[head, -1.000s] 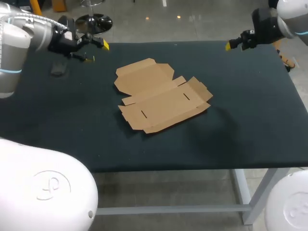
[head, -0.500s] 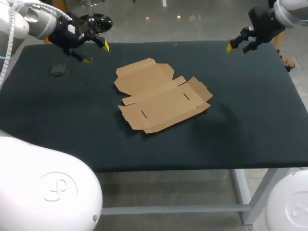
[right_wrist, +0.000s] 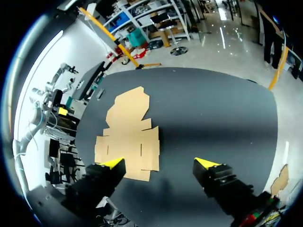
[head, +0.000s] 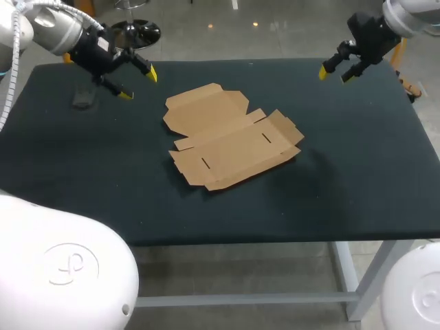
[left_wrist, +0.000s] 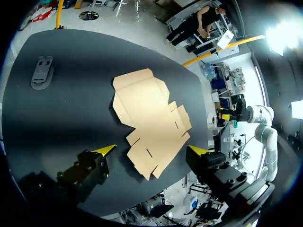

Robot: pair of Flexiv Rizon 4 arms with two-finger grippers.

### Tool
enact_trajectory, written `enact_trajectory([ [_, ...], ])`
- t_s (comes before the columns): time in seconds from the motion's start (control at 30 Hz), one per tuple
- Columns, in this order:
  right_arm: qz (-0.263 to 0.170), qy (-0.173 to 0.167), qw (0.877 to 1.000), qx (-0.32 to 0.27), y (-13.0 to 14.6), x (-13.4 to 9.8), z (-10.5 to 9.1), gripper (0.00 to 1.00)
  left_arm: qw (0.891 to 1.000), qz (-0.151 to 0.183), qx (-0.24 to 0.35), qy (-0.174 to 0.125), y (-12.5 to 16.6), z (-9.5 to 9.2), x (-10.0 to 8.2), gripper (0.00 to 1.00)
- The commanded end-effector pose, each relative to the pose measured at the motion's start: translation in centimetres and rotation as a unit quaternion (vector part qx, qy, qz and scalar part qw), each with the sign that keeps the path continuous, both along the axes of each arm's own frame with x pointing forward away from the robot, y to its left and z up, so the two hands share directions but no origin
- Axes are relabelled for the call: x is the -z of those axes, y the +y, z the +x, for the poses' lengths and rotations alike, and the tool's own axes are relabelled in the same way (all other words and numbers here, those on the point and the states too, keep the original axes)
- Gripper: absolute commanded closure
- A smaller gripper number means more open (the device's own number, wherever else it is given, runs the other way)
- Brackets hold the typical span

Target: Assemble the packaging by folding the flat box into shape, placing the metal phone stand inside, and closing the box properly

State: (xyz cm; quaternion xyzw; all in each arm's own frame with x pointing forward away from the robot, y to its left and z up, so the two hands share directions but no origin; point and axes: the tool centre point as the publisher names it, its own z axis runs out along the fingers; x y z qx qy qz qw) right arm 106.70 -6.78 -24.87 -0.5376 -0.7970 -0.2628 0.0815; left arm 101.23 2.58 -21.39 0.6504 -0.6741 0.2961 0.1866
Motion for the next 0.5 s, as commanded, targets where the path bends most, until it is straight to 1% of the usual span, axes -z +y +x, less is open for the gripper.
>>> enact_trajectory([
  [0.03,-0.006,0.025,1.000,-0.010,0.7,0.7,0.4,0.00,0.999,-0.006,0.021,0.035,0.3,-0.7,0.4,0.00],
  [0.1,-0.012,0.033,0.999,-0.013,1.0,1.2,0.3,0.00,0.998,-0.018,0.023,0.053,0.4,-1.2,0.7,0.00],
  [0.2,-0.014,0.045,0.999,-0.021,1.3,2.1,0.2,0.00,0.998,-0.010,0.015,0.067,0.2,-2.0,1.4,0.00],
  [0.27,-0.014,0.052,0.998,-0.026,1.5,2.8,0.1,0.00,0.997,-0.007,0.021,0.068,0.1,-2.6,1.8,0.00],
  [0.3,-0.014,0.052,0.998,-0.030,1.6,3.2,0.0,0.00,0.998,-0.001,0.017,0.066,0.1,-2.8,2.0,0.00],
  [0.4,-0.012,0.059,0.997,-0.038,1.8,4.4,0.2,0.00,0.998,0.001,0.021,0.062,0.1,-3.3,2.5,0.00],
  [0.43,-0.012,0.062,0.997,-0.041,1.9,4.8,0.2,0.00,0.998,0.003,0.029,0.053,0.1,-3.4,2.7,0.00],
  [0.5,-0.010,0.064,0.996,-0.059,2.4,5.5,0.3,0.00,0.998,0.003,0.033,0.054,0.0,-3.6,3.0,0.00],
])
